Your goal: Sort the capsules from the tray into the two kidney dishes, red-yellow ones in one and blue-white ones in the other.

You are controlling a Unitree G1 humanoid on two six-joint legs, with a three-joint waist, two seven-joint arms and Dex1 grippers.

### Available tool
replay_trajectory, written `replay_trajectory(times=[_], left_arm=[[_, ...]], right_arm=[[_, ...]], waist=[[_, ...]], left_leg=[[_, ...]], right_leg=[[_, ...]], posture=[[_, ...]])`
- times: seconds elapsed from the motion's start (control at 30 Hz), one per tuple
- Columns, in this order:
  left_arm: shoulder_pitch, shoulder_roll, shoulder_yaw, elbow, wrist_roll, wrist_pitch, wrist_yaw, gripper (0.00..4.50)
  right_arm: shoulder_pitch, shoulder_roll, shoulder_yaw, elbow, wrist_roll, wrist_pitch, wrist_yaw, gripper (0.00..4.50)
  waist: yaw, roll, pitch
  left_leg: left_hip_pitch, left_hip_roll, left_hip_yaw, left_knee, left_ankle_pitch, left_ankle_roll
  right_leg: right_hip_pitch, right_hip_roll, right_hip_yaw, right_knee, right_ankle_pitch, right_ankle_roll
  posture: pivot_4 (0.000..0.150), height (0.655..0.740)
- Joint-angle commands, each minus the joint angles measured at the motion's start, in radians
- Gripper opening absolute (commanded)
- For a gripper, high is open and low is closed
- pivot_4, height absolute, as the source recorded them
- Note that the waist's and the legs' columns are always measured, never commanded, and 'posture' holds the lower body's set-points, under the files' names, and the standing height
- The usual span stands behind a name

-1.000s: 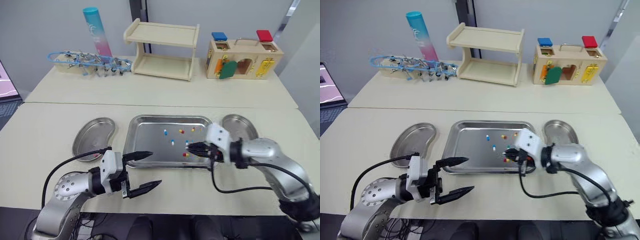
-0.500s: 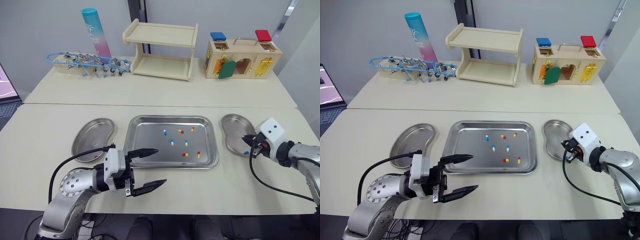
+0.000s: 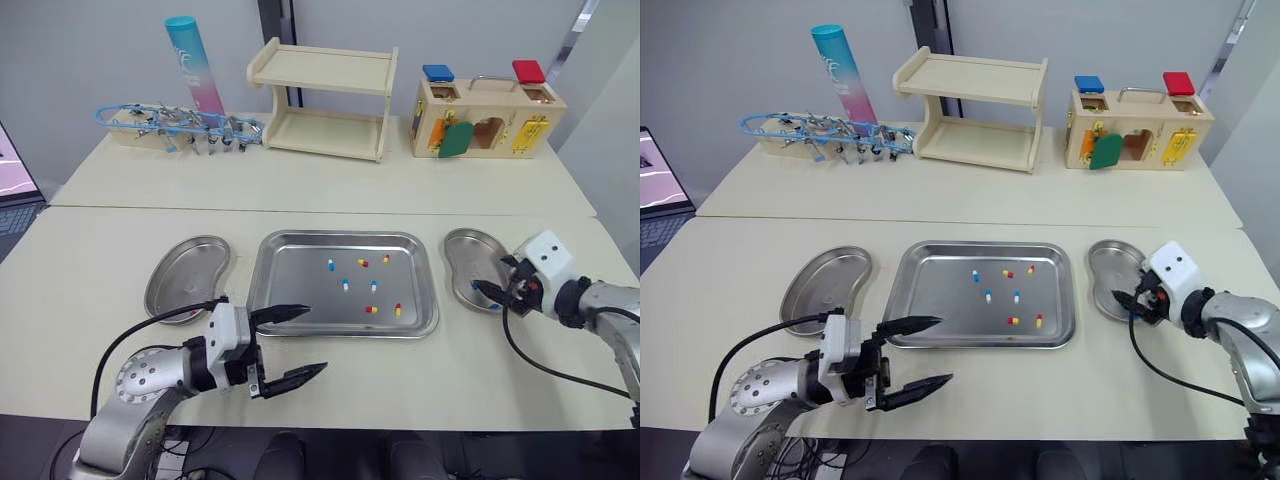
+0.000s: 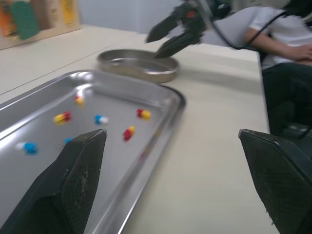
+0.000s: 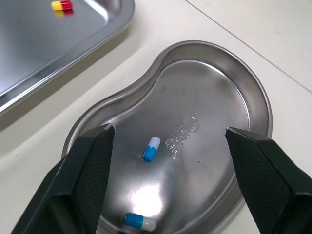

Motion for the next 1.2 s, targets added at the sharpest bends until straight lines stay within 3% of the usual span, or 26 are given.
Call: replay_trajectory(times=[0.03,0.27,0.57,0.63,0.7,1.0,1.2], left_arm=[[0.069,0.03,0.16,0.022,-0.023,0.014,0.051,4.5],[0.14,0.133,0.533,0.305,0.002,-0.014,0.087,4.5],[0.202,0.249,0.698,0.689,0.084,-0.102,0.043,4.5],[0.211,0.249,0.729,0.727,0.083,-0.109,0.056,4.5],[0.221,0.246,0.739,0.739,0.083,-0.118,0.054,4.5],[0.229,0.235,0.73,0.646,0.058,-0.081,0.053,4.5],[0.298,0.156,0.652,0.357,-0.004,0.028,0.038,4.5]], right_arm=[[0.063,-0.04,-0.088,0.0,0.009,-0.204,0.088,3.6],[0.18,-0.154,-0.209,0.132,0.042,-0.461,0.305,3.6],[0.22,-0.228,-0.255,0.427,0.013,-0.697,0.419,3.6],[0.236,-0.233,-0.265,0.465,0.024,-0.698,0.434,3.98],[0.245,-0.233,-0.267,0.48,0.029,-0.7,0.444,4.48],[0.251,-0.232,-0.257,0.5,0.03,-0.697,0.463,4.48],[0.26,-0.226,-0.259,0.491,0.034,-0.683,0.461,4.48]], waist=[[-0.001,0.0,0.0],[-0.003,0.0,0.0],[-0.004,-0.001,0.0],[-0.004,-0.001,0.0],[-0.004,-0.001,0.0],[-0.004,-0.001,0.0],[-0.004,-0.001,0.0]], left_leg=[[0.0,0.0,0.0,0.0,0.0,0.0],[0.003,0.0,0.0,0.0,0.0,0.0],[0.004,0.0,0.002,-0.001,0.0,0.0],[0.004,0.0,0.002,-0.001,0.0,0.0],[0.004,0.0,0.001,-0.002,0.0,0.0],[0.004,0.0,0.002,-0.001,0.0,0.0],[0.004,0.0,0.002,-0.001,0.0,0.0]], right_leg=[[0.0,0.0,0.0,0.0,0.0,0.0],[0.002,0.0,0.0,0.0,0.0,0.0],[0.003,0.0,0.001,-0.001,0.0,0.0],[0.003,0.0,0.0,-0.001,0.0,0.0],[0.003,0.0,0.0,0.0,0.0,0.0],[0.003,0.0,0.0,0.0,0.0,0.0],[0.003,-0.001,0.001,0.0,0.0,0.0]], posture=[[0.15,0.74],[0.15,0.74],[0.15,0.74],[0.15,0.74],[0.15,0.74],[0.15,0.74],[0.15,0.74]])
